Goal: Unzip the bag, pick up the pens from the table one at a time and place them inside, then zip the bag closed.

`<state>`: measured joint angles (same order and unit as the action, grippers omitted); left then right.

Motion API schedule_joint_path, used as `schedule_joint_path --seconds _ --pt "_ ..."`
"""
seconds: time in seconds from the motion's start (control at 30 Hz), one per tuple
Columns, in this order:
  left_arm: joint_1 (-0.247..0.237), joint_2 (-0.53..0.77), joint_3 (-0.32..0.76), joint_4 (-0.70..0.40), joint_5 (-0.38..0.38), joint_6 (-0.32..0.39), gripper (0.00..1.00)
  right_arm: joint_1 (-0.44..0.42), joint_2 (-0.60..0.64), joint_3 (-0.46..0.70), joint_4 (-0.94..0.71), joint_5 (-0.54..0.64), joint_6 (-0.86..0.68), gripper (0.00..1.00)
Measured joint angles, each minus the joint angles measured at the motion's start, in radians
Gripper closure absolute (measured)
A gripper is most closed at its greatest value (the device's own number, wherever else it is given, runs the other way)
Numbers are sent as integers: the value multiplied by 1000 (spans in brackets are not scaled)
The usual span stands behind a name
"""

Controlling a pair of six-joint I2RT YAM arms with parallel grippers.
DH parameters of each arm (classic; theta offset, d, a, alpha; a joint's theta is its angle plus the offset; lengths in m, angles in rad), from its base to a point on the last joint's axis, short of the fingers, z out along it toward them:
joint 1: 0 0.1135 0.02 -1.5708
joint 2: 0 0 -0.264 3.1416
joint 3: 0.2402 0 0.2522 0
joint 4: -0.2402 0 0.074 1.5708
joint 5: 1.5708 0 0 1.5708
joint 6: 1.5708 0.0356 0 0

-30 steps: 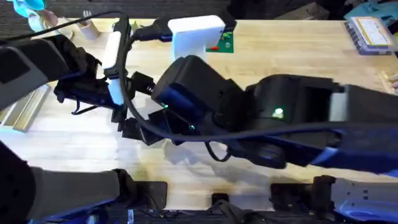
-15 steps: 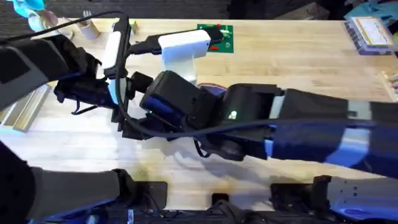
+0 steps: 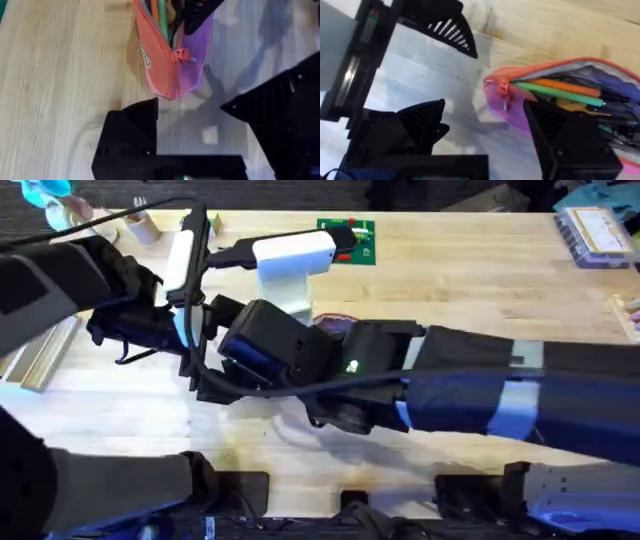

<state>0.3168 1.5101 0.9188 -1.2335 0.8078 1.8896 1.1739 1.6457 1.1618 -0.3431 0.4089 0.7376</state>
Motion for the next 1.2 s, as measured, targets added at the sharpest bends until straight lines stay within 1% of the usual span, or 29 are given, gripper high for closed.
schedule_joint_path --seconds 0.03,0.07,0.1,0.17,0.3,0.4,0.57,0.6,0.87,1.2 --pt "0 0 0 0 0 2 7 -2 3 0 0 4 0 44" --pt "0 0 0 -1 4 4 7 -49 60 0 18 21 5 269" --pt "0 0 0 -1 5 4 8 -69 61 0 21 22 11 526" --pt "0 0 0 -1 5 4 7 -71 61 0 21 22 14 614" --pt "0 0 0 -1 5 4 6 -70 61 0 21 21 16 725" --pt "0 0 0 -1 5 4 7 -68 61 0 20 21 18 847" --pt "0 0 0 -1 5 4 8 -68 61 0 -3 21 18 958" --pt "0 0 0 -1 5 4 8 -68 61 0 -8 21 18 965" --pt "0 0 0 -1 5 4 7 -68 54 0 -26 21 17 969" --pt "0 0 0 -1 5 4 8 -68 -55 0 -41 7 -36 969"
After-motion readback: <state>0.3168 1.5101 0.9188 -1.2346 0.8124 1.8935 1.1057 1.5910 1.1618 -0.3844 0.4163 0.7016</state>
